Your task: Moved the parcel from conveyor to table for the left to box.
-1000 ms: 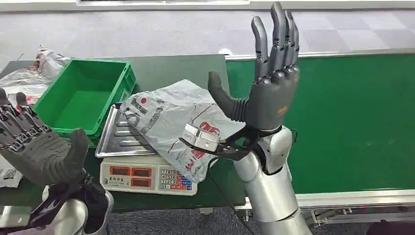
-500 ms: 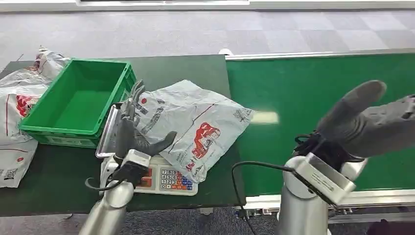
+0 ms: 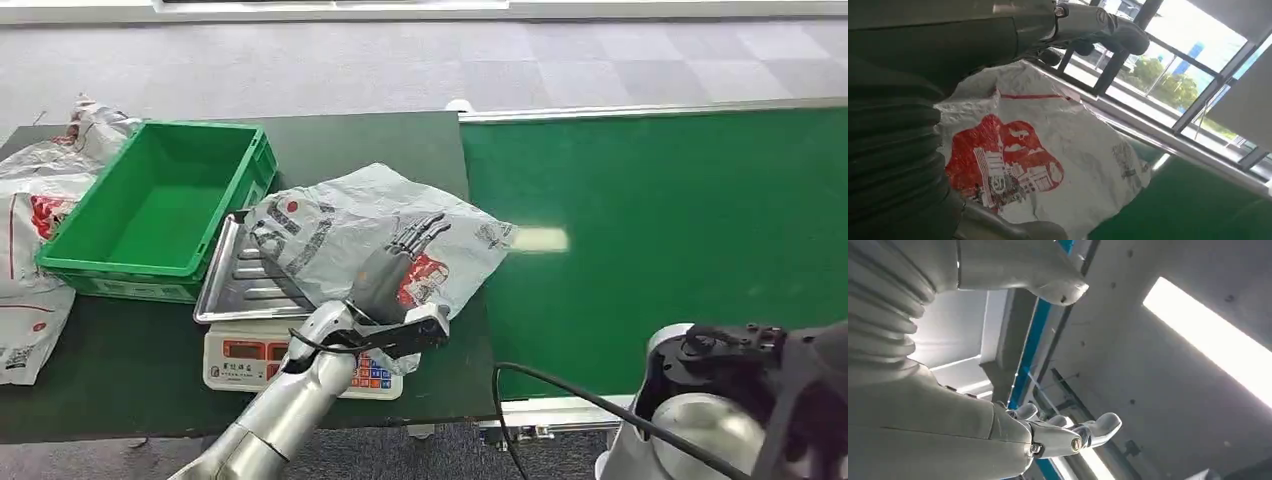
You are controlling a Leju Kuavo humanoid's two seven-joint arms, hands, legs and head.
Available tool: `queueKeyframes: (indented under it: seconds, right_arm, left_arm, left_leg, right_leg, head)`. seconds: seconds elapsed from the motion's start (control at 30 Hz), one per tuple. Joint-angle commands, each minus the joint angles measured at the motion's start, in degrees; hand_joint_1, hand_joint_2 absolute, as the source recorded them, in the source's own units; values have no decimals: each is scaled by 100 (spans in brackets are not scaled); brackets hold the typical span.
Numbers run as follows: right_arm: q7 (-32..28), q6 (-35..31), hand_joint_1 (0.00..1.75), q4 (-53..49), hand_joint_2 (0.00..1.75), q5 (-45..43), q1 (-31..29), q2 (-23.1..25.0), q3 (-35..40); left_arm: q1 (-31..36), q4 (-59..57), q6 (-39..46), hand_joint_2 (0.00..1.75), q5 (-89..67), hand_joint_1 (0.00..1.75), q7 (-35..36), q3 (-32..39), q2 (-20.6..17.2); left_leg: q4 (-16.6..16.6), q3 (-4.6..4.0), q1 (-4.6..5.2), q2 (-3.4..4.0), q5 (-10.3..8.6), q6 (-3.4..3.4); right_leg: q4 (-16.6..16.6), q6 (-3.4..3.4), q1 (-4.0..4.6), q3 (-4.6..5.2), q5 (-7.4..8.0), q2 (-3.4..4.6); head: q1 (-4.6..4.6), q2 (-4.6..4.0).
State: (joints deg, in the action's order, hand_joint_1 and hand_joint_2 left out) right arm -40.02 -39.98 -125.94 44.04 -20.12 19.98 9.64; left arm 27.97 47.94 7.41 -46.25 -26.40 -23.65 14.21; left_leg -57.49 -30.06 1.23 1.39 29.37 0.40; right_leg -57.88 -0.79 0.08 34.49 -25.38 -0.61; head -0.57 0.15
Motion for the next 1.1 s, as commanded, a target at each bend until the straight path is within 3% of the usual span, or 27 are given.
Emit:
queueKeyframes:
  seconds: [0.03,0.13,0.3,0.5,0.53,0.57,0.8,1.1]
  right_arm:
    - [2,-2,0,-236,175,-25,363,2,153]
    - [2,-2,0,-236,175,-25,363,2,153]
    - [2,-2,0,-5,175,16,287,2,-61]
    - [2,-2,0,-70,175,117,211,2,-53]
    - [2,-2,0,-84,175,142,224,2,-64]
    - [2,-2,0,-114,175,174,238,2,-87]
    - [2,-2,0,-250,175,146,285,2,-36]
    - [2,-2,0,-285,175,158,460,2,49]
  left_arm:
    - [474,-944,-30,175,-20,0,24,-462,-17]
    - [474,-944,-30,175,-20,0,24,-462,-17]
    - [938,-2037,-173,175,-605,0,210,-920,283]
    - [1250,-2729,-26,175,-1841,0,1447,-1831,376]
    - [1271,-2754,99,175,-1915,173,1607,-1841,379]
    - [1380,-2813,344,175,-2429,175,2284,-2162,329]
    - [1603,-3115,-189,175,-3637,175,3781,-2912,238]
    - [1578,-3094,-353,175,-3893,175,4173,-2875,-11]
  left_leg:
    - [14,11,-8,-24,-4,-16]
    - [14,13,-10,-20,-3,-15]
    - [6,7,-9,-26,-4,-9]
    - [17,15,-11,-27,-5,-16]
    - [25,20,-12,-39,-8,-21]
    - [11,9,-8,-32,-4,-14]
    - [13,10,-11,-22,-4,-17]
    - [21,18,-16,-7,-4,-18]
  right_leg:
    - [14,2,6,-16,0,-11]
    - [14,3,6,-15,0,-7]
    - [8,4,7,-14,-2,-16]
    - [19,7,7,-22,1,-9]
    - [27,9,8,-30,2,-17]
    - [13,5,6,-18,-1,-16]
    - [15,3,8,-15,3,-5]
    - [20,4,10,-18,5,8]
  head:
    - [0,0]
    - [0,0]
    - [0,0]
    - [0,0]
    - [0,0]
    - [0,0]
    - [0,0]
    - [0,0]
